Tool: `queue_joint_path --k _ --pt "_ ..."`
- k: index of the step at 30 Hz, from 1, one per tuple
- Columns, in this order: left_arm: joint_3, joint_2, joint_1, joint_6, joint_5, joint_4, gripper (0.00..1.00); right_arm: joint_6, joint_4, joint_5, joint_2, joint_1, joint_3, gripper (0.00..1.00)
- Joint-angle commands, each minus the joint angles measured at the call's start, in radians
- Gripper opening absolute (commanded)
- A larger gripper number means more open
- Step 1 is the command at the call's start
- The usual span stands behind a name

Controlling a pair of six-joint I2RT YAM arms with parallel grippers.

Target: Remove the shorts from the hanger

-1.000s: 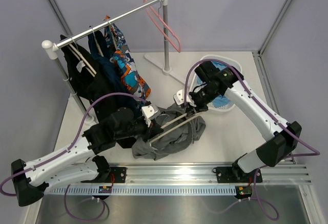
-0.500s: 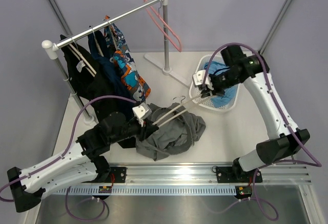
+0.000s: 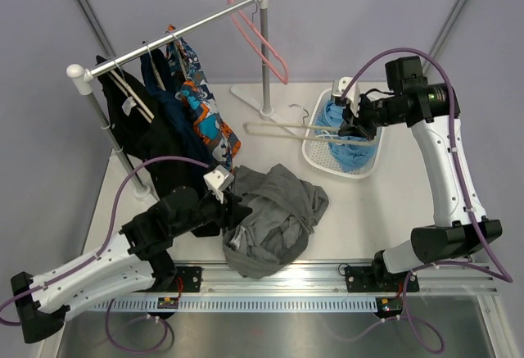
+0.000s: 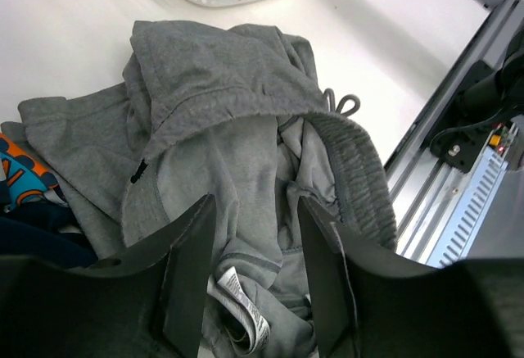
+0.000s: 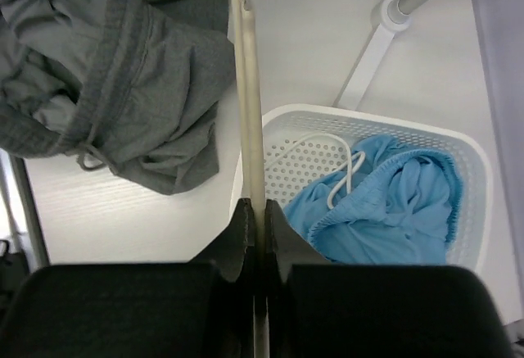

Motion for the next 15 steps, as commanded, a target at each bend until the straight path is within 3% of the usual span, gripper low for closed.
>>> queue_joint_path --k 1,6,9,15 --pt "-0.009 -0.062 -0.003 -0.043 -0.045 0.063 0.52 0.318 0.11 -0.007 -0.036 0.012 0.039 0.0" --pt "-0.008 -0.117 -0.003 -0.075 -0.072 0.067 0.58 0.665 0.313 0.134 -0.068 0.153 -0.017 0.0" --pt "-0.003 -0.132 -0.003 -0.098 -0.083 0.057 0.6 0.892 0.498 0.379 -0.102 0.299 -0.077 0.0" --pt "-0.001 -0.172 -0.004 -0.126 -0.107 0.037 0.61 1.157 0.582 0.662 0.05 0.425 0.115 0.0"
